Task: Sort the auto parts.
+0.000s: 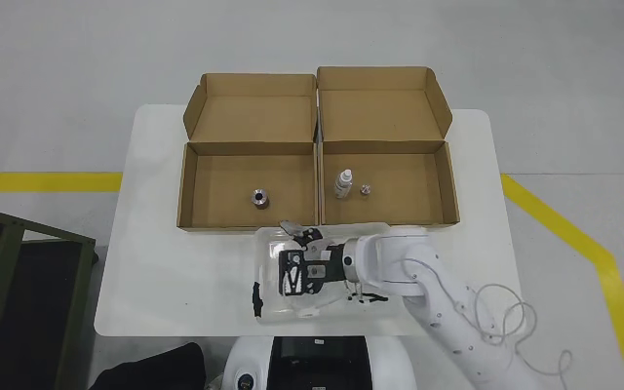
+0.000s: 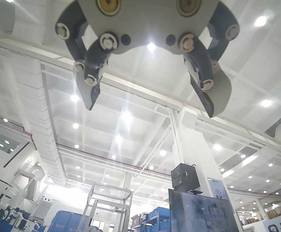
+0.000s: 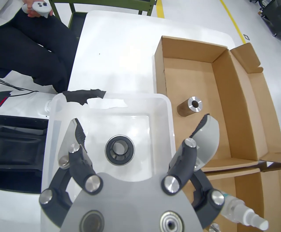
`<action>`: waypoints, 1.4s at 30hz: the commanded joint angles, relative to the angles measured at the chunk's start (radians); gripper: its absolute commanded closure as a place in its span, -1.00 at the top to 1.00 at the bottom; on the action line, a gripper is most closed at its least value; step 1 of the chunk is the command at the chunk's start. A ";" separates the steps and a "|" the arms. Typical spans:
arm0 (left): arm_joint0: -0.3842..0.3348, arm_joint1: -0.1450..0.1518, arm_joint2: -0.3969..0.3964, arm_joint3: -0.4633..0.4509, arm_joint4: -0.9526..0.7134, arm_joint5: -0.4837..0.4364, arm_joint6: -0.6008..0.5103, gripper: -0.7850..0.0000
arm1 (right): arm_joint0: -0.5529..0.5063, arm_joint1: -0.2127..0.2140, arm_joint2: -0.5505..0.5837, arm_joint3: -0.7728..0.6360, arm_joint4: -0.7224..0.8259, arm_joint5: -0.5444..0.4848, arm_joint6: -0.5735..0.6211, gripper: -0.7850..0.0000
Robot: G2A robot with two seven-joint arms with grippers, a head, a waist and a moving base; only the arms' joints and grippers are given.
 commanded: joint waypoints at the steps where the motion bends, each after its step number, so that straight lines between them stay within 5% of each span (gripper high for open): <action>1: 0.000 0.000 0.000 0.000 0.000 0.000 0.000 1.00 | -0.009 0.004 0.000 0.010 -0.009 -0.012 -0.026 1.00; 21: 0.000 0.000 0.000 0.000 0.000 0.000 0.000 1.00 | -0.029 0.029 -0.008 0.117 -0.144 -0.016 -0.158 1.00; 34: 0.000 0.000 0.000 0.000 0.000 0.000 0.000 1.00 | -0.011 0.031 -0.038 0.189 -0.147 0.011 -0.184 0.33; 37: 0.000 0.000 0.000 0.000 0.000 0.000 0.000 1.00 | -0.007 0.031 -0.043 0.197 -0.141 0.015 -0.189 0.00; 42: 0.000 0.000 0.000 0.000 0.000 0.000 0.000 1.00 | 0.000 0.032 -0.049 0.208 -0.131 0.018 -0.194 -0.28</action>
